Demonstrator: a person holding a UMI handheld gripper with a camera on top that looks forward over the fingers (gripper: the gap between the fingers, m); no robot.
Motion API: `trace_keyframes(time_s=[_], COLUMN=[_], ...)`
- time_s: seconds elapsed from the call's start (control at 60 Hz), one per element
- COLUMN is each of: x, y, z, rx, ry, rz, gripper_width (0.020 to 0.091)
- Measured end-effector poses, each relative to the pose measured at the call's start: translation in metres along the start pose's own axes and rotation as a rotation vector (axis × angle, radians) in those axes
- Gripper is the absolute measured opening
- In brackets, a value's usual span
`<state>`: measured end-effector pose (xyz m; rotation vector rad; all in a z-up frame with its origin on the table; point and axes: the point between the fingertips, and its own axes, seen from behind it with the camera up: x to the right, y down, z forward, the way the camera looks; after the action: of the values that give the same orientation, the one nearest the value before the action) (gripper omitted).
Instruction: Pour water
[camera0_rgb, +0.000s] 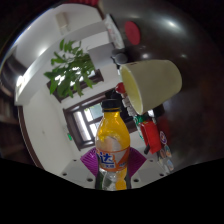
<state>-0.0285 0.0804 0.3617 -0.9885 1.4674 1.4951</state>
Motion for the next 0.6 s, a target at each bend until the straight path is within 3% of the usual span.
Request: trace_keyframes(time_s=[0.267, 0.367, 0.45, 0.6], x=[0.0, 0.01, 0.011, 0.012], y=[-0.008, 0.016, 0.013, 0.061], z=[-0.006, -0.028, -0.026, -0.048], rx=[0.037, 0.031, 0.018, -0.073], ry=[0.01, 0.021, 0.031, 0.07], rz=[0.195, 0.182, 0.122, -0.289], gripper_width=[0.0352, 0.0349, 0.0353, 0.035])
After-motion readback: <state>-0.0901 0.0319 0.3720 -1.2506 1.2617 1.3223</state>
